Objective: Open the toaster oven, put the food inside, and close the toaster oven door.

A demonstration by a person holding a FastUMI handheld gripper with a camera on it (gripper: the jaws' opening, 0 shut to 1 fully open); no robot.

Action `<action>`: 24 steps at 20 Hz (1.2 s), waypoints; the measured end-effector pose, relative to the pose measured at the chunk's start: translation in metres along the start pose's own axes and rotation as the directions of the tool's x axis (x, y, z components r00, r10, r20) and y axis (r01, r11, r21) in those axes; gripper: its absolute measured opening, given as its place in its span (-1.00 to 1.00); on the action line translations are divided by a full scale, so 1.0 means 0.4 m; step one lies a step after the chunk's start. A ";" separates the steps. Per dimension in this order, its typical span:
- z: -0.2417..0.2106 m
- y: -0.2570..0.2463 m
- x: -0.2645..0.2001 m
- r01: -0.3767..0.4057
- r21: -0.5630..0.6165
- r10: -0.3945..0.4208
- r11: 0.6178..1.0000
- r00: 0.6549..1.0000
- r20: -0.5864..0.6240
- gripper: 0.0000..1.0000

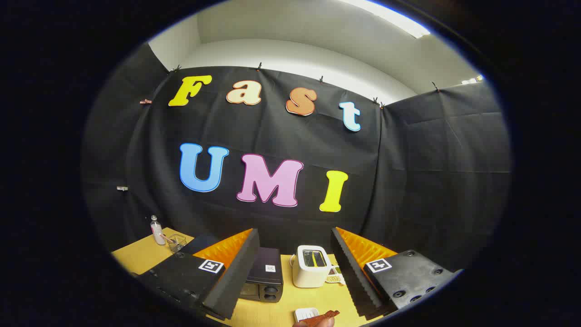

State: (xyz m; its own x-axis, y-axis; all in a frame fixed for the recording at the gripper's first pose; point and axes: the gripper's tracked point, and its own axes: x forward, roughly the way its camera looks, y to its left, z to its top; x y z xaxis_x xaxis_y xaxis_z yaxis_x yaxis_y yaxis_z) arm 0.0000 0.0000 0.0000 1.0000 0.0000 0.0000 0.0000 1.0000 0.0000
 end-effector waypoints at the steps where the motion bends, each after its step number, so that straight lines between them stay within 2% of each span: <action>1: -0.004 0.002 -0.001 -0.003 0.008 0.003 1.000 1.000 -0.002 0.95; 11: -0.016 0.027 -0.004 -0.026 0.090 0.027 0.996 1.000 -0.015 0.95; 19: -0.016 0.060 -0.009 -0.057 0.109 0.059 0.992 0.998 -0.012 0.95; 24: -0.066 0.129 -0.007 -0.102 0.165 0.112 0.981 0.993 -0.050 0.95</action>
State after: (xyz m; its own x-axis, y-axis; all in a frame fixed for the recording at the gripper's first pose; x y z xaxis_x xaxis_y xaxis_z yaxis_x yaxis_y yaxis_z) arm -0.0030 0.0514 -0.0263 0.9925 0.1115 -0.0499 -0.1020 0.9810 0.1651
